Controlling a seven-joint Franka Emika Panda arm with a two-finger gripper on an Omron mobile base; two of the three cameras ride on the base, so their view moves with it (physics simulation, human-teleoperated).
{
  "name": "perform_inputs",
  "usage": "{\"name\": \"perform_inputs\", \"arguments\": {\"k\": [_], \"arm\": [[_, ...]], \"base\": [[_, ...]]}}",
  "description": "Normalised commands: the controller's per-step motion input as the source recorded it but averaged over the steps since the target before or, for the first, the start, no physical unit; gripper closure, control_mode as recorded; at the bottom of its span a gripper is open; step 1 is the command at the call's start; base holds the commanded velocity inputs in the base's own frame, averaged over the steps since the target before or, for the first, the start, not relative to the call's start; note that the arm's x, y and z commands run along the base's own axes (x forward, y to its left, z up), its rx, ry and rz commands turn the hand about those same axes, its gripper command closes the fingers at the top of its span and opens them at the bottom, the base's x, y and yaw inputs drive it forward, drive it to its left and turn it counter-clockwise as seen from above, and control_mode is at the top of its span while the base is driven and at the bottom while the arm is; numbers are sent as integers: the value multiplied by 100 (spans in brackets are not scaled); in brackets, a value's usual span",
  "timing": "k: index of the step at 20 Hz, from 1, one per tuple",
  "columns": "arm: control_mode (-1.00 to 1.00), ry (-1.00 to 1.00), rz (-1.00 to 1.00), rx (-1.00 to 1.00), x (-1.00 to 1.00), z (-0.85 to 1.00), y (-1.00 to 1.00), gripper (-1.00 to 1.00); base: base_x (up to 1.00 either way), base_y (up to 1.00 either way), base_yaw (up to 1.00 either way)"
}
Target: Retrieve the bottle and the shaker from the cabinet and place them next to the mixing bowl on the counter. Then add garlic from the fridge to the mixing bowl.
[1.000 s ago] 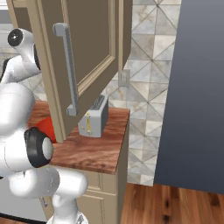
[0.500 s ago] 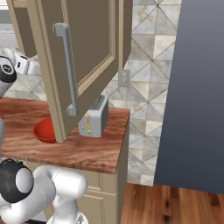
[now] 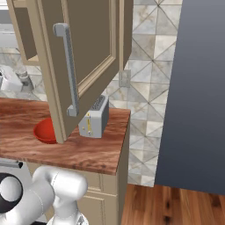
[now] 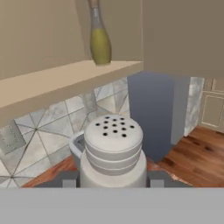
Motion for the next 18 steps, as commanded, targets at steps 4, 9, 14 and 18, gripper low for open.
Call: {"name": "perform_inputs", "arguments": {"k": [4,9,14,18], "arm": [[-100,3,-16,0,-3,-59,82,100],[-100,8,-16,0,0,-58,63,100],[-100,11,-15,0,-4,-59,63,100],[-100,2,-12,1,-1,-50,60,100]], "base": [[0,0,0],[0,0,0],[0,0,0],[0,0,0]]}}
